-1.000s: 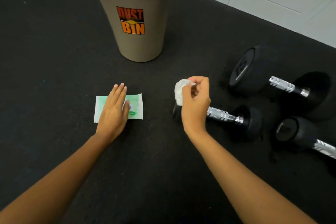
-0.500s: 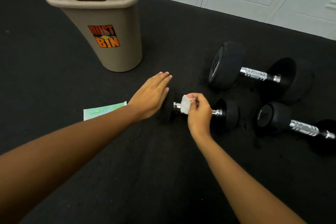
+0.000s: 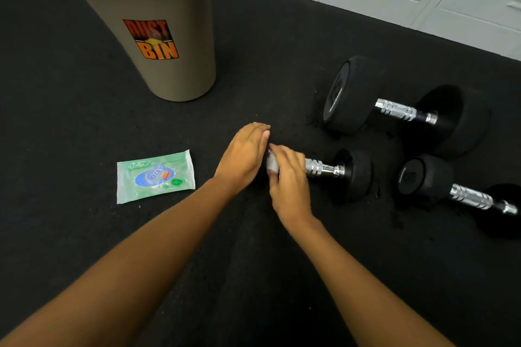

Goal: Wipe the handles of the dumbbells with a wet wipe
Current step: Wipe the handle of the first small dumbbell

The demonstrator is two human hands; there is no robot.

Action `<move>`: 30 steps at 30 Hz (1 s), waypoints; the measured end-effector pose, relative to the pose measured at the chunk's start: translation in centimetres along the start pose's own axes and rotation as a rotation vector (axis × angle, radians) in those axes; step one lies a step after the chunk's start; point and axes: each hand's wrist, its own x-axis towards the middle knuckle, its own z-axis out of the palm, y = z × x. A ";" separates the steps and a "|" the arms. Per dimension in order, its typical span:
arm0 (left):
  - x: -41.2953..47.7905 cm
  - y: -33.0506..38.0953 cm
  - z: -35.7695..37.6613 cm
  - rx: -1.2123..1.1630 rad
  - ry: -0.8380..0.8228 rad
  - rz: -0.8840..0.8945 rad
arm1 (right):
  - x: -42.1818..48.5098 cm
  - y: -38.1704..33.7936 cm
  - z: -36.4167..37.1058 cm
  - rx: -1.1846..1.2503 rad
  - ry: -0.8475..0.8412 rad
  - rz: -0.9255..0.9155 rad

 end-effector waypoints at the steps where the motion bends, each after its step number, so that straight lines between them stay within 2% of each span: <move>1: -0.1 -0.1 0.1 0.001 0.014 0.015 | 0.1 0.3 0.1 -0.121 0.035 -0.017; 4: -0.2 -0.4 0.4 0.000 0.044 0.032 | 0.2 0.8 0.3 -0.299 0.096 0.004; 14: -0.4 -0.6 0.6 0.008 0.067 0.047 | -0.2 1.0 1.1 -0.235 0.208 -0.018; 19: -0.5 -0.4 0.9 0.026 0.079 0.042 | 1.5 0.4 -0.2 -0.217 0.096 0.033; 26: -0.8 -0.4 0.8 0.064 0.085 0.074 | 4.7 0.2 -1.5 -0.166 -0.317 0.199; 28: -0.7 -0.4 0.8 0.060 0.087 0.070 | 4.0 0.0 -1.5 -0.188 -0.316 0.171; 30: -0.7 -0.6 0.9 0.051 0.091 0.063 | 2.4 -0.1 -1.5 -0.271 -0.229 0.065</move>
